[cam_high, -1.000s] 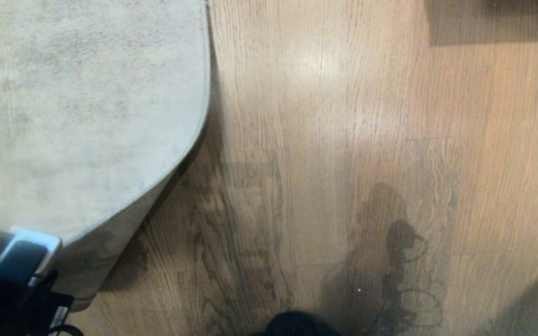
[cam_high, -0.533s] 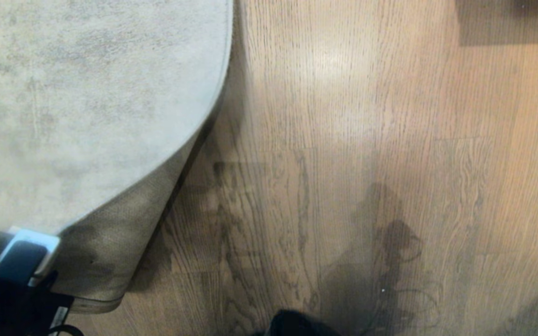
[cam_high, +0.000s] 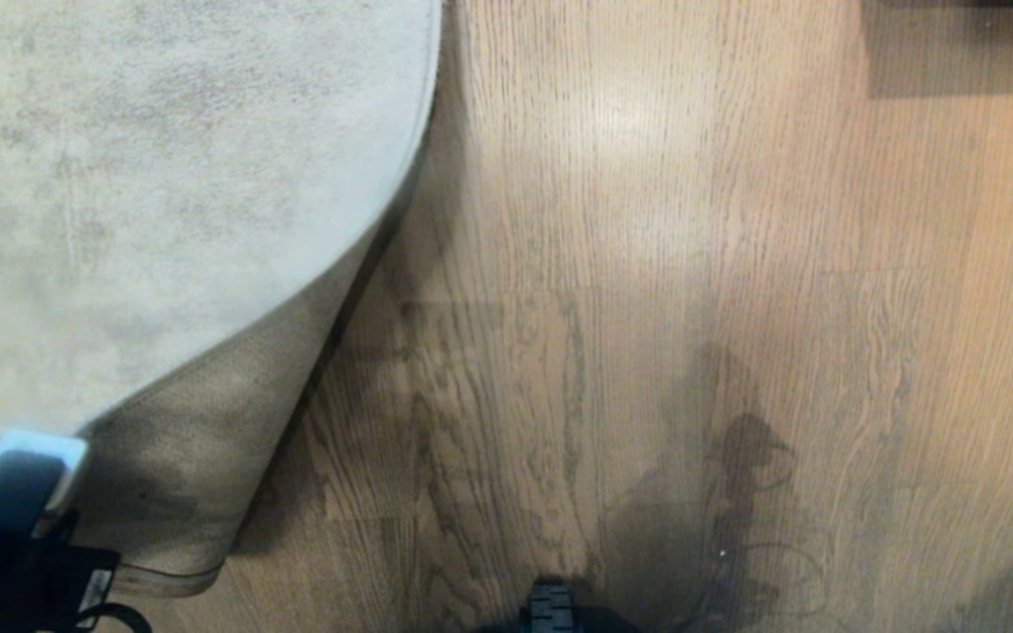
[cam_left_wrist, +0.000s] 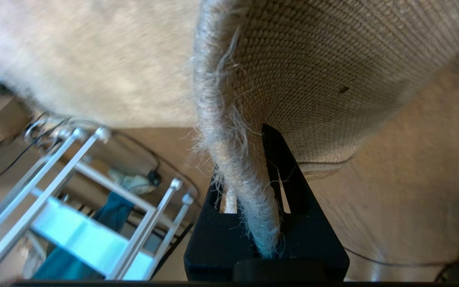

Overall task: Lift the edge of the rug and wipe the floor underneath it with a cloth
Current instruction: Lift up the carpet, then wipe the floor under the carpet with a rag

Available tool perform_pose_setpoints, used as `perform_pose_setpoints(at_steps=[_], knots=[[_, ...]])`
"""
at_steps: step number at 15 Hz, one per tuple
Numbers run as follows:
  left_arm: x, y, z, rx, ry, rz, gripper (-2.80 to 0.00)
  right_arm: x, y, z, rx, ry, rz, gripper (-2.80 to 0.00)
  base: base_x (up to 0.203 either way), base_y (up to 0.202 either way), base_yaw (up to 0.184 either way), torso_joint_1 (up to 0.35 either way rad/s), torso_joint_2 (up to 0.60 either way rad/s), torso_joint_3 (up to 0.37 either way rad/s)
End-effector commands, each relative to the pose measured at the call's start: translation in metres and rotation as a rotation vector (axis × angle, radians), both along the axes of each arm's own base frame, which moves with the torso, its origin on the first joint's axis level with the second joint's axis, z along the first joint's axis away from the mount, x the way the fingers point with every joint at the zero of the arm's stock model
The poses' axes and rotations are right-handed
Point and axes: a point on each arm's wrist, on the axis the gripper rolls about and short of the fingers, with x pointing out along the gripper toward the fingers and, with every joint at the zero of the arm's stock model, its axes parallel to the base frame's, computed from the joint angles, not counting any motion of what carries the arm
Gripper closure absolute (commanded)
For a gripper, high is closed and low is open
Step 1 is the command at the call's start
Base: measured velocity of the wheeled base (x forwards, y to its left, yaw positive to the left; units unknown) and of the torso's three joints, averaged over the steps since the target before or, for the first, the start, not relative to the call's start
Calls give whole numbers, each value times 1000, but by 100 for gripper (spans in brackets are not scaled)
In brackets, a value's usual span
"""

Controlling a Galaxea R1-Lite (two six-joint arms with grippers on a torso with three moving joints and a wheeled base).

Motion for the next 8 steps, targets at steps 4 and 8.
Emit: perform_pose_setpoints(at_steps=[4,8], knots=[[-7,5,-2,29,-56,158,0,0,0,0,-1,1,1,0,0,0,0,0,0,0],[-11,7,-1,13,-96,196,0,0,0,0,-1,1,1,0,0,0,0,0,0,0]])
